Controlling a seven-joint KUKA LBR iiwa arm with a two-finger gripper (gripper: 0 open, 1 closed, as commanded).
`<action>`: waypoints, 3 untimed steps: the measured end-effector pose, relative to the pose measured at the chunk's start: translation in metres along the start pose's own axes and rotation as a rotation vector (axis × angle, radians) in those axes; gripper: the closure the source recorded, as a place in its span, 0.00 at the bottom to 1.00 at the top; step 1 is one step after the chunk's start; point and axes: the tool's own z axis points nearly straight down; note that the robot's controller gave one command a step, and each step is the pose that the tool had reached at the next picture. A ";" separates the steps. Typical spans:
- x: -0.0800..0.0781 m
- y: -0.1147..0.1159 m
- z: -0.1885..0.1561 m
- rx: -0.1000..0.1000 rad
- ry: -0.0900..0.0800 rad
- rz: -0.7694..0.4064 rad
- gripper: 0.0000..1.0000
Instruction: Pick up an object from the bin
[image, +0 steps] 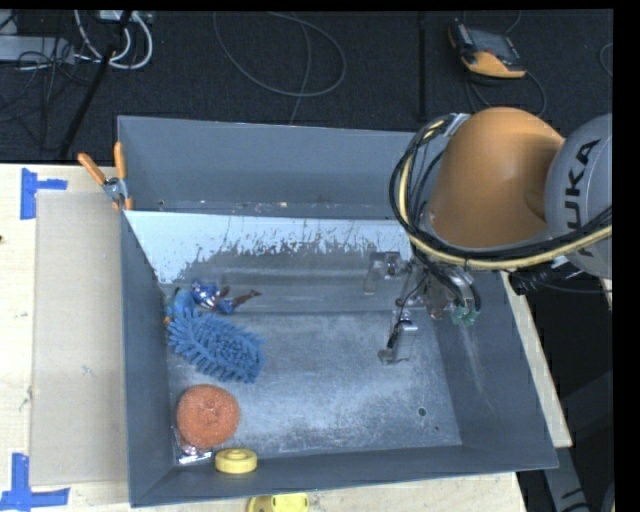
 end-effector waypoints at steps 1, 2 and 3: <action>-0.013 0.032 0.028 0.002 -0.007 -0.045 0.00; -0.030 0.061 0.062 -0.001 -0.002 -0.226 0.00; -0.020 0.092 0.096 0.001 -0.002 -0.251 0.00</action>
Offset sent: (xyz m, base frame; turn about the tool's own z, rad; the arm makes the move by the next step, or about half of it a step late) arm 0.0406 0.0678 -0.0787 -0.2800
